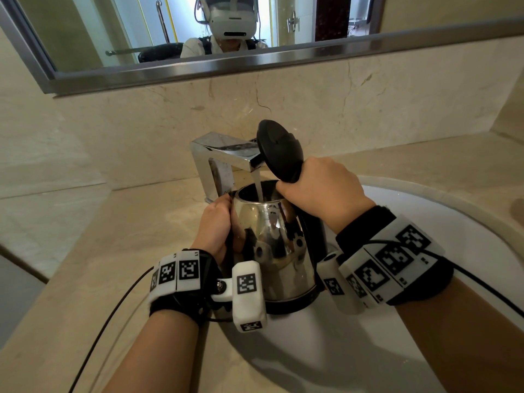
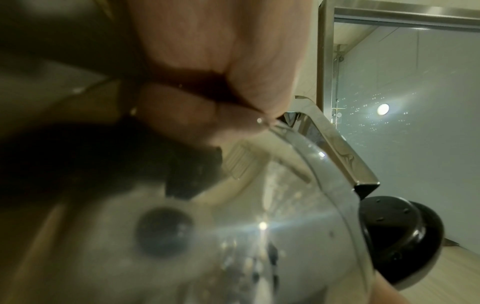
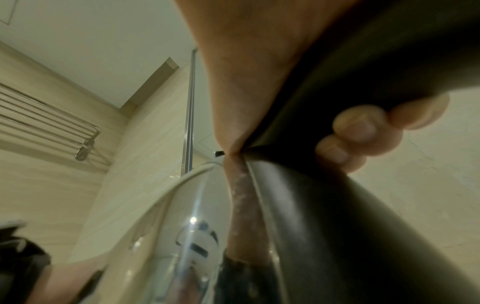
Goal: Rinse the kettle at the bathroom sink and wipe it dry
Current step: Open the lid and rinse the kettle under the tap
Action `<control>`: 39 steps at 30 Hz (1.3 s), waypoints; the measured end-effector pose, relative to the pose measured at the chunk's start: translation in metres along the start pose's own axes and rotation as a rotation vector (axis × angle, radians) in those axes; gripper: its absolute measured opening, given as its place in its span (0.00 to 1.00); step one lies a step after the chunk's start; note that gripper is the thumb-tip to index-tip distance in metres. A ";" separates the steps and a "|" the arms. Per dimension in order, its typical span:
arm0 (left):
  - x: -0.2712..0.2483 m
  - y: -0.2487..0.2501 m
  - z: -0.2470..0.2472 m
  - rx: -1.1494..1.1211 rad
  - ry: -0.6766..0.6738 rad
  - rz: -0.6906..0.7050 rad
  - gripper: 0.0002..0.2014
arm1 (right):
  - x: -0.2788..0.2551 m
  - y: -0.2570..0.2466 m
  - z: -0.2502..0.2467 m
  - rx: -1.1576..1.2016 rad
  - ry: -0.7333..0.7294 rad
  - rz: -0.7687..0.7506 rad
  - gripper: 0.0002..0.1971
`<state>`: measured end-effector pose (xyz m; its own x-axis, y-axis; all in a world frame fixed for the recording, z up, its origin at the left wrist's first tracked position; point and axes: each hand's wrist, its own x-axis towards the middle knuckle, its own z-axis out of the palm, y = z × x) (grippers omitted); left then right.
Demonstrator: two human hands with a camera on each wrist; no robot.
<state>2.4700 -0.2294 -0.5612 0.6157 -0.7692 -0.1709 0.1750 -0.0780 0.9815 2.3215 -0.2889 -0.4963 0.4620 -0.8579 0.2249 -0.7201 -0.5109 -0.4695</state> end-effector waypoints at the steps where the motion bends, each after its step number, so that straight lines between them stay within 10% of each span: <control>1: 0.000 0.000 0.000 0.004 -0.003 -0.001 0.15 | 0.000 0.000 0.000 -0.001 0.000 -0.001 0.14; 39: -0.001 0.000 0.000 -0.042 0.011 0.010 0.14 | 0.000 0.005 0.004 -0.030 0.102 -0.053 0.16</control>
<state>2.4693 -0.2292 -0.5608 0.6259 -0.7629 -0.1619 0.2009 -0.0429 0.9787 2.3200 -0.2916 -0.5022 0.4458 -0.8302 0.3348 -0.7119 -0.5556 -0.4296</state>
